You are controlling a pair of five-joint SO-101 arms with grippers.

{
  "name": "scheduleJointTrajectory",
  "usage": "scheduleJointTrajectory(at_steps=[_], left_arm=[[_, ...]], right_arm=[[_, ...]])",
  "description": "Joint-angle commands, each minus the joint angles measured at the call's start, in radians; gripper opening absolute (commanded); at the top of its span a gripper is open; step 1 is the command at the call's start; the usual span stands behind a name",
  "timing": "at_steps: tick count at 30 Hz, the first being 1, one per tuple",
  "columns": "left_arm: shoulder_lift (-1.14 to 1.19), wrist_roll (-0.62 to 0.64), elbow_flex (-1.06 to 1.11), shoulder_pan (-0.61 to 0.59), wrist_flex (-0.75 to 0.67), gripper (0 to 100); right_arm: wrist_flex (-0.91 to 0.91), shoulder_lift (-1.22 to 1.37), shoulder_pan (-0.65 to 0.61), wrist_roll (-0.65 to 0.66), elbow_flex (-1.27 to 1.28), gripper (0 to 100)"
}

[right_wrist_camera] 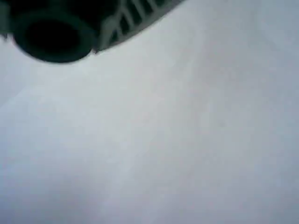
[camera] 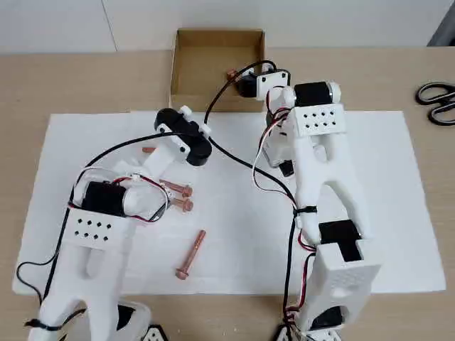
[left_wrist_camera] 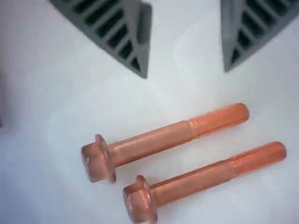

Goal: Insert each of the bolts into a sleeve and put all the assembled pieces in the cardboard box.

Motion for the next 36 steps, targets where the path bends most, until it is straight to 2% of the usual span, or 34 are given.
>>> scheduleJointTrajectory(at_steps=[1, 6, 14, 21, 25, 27, 29, 33, 36], left_arm=[[-0.023, -0.037, 0.073, 0.005, -0.054, 10], [-0.023, -0.216, 0.148, -0.002, -0.058, 10], [-0.031, -0.216, 0.122, -0.005, -0.015, 10], [-0.031, -0.169, 0.012, -0.192, 0.028, 10], [-0.031, -0.141, -0.005, -0.235, 0.032, 10], [-0.031, -0.044, -0.015, -0.222, 0.055, 10], [-0.031, 0.114, -0.041, -0.176, 0.100, 10], [-0.029, 0.559, -0.107, 0.009, 0.196, 10], [-0.031, 0.825, -0.113, 0.157, 0.233, 10]], right_arm=[[0.005, -0.073, -0.005, -0.009, -0.003, 0.4], [0.005, -0.073, -0.005, -0.009, -0.003, 0.4], [0.005, -0.073, 0.004, -0.009, -0.003, 0.4], [0.004, -0.090, 0.079, -0.009, -0.008, 0.4], [0.004, -0.170, 0.128, -0.009, -0.008, 0.4], [0.004, -0.209, 0.150, -0.009, -0.008, 0.4], [0.004, -0.240, 0.170, -0.009, -0.008, 0.4], [0.004, -0.271, 0.188, -0.009, -0.003, 0.4], [0.004, -0.275, 0.188, -0.009, -0.003, 0.4]])
